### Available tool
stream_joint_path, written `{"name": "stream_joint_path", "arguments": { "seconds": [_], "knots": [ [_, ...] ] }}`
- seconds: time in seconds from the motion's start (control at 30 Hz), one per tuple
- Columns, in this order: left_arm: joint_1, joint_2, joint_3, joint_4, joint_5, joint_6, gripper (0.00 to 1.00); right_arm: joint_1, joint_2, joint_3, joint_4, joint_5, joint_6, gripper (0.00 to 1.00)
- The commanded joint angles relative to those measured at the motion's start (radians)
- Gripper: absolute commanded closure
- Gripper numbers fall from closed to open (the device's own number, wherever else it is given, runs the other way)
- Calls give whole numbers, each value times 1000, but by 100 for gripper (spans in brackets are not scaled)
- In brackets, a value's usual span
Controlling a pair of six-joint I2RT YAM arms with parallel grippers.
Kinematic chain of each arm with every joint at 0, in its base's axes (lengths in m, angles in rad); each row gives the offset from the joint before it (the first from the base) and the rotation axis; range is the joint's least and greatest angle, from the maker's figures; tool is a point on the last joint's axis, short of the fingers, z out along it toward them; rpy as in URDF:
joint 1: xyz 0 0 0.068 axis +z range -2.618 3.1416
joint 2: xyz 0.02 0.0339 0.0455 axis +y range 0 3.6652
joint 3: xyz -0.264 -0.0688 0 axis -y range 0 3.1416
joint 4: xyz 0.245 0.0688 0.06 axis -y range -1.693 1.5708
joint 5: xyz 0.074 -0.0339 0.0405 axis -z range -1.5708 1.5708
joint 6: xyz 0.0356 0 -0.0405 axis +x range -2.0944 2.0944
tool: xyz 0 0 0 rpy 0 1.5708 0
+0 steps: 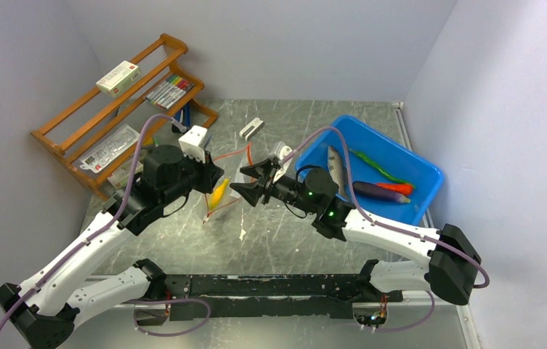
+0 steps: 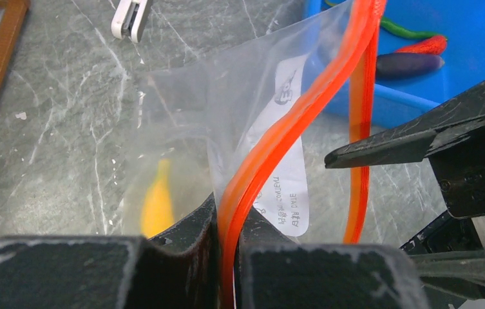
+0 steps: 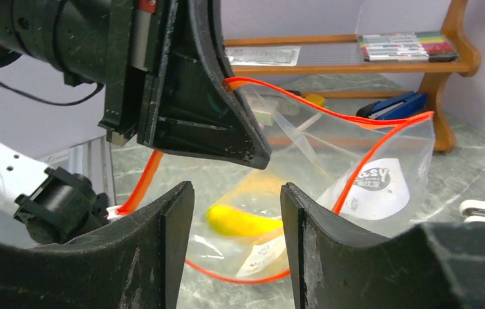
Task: Place the food in the zip-top bag and seal the zipper
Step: Place the fake fruit in the zipper food storage bag, then pick up the fake fish from the bin.
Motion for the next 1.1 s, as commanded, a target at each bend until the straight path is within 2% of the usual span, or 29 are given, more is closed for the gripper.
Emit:
{"name": "stream_joint_path", "arguments": {
  "seconds": [0.0,0.13,0.27,0.47,0.6,0.77,0.93,1.07],
  "knots": [
    [7,4,11,2,-27,-7,93,5,-19,35,-67,100,59,48],
    [7,-2,-4,2,-72,13,93,5,-39,79,-134,149,125,49],
    [7,0,-17,2,-128,45,93,3,-77,135,-270,229,155,47],
    [7,13,-37,-12,-195,81,93,-19,-105,233,-504,325,54,46],
    [7,-5,-76,13,-203,92,93,-56,-66,332,-688,443,-16,46],
    [7,-37,-108,51,-162,110,93,-171,4,440,-882,511,-63,47],
    [7,-70,-125,55,-197,115,93,-309,58,481,-972,575,-102,57],
    [7,-70,-129,51,-200,118,93,-433,107,491,-1014,598,-122,59]
  ]
}}
